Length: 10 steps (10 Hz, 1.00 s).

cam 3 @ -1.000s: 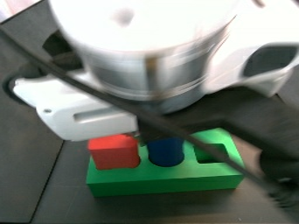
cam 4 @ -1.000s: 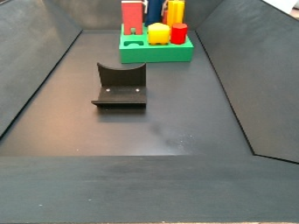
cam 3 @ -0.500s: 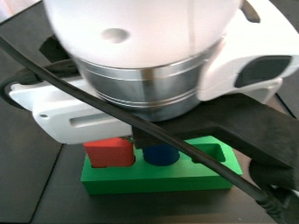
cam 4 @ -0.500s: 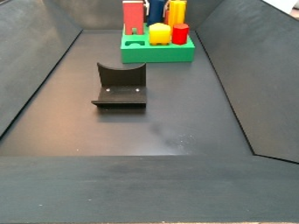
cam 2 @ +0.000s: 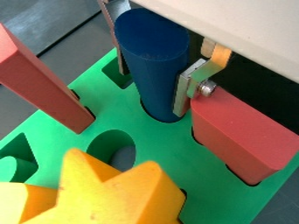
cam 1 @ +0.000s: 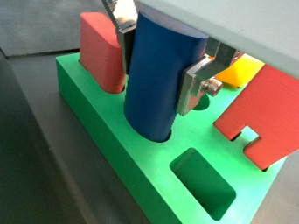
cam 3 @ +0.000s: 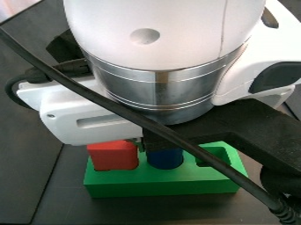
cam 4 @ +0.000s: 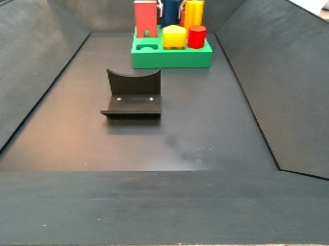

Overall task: Pick up the oval object. Move up. Place the oval object on the fixture. Regrasp the oval object. Move to above the board. Insert the oval object.
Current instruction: Insert the oval object.

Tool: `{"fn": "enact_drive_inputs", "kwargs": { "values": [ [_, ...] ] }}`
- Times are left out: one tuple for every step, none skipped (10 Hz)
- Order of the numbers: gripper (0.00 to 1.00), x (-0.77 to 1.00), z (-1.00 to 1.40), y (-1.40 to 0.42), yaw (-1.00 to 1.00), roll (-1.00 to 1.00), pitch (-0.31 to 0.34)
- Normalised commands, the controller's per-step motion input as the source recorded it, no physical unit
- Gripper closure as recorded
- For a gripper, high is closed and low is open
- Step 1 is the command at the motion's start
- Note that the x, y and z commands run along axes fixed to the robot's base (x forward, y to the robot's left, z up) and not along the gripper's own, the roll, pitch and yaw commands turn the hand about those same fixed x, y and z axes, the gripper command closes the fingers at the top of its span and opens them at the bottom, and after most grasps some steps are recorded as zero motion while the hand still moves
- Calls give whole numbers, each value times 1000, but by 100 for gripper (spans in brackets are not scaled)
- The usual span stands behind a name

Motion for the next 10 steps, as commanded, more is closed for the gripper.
{"fn": "enact_drive_inputs", "kwargs": {
  "values": [
    [100,0,154,0,0,480,411],
    [100,0,149,0,0,490,401],
    [100,49,63,0,3,500,350],
    [100,180,-169,-277,166,453,259],
    [100,143,-514,-6,0,0,0],
    [100,0,-189,-14,0,-40,-63],
    [100,-214,-537,-174,0,413,0],
    [100,-3,-537,-269,-46,417,0],
    [100,0,0,3,0,-33,0],
    [100,0,0,0,0,0,0]
  ]
}}
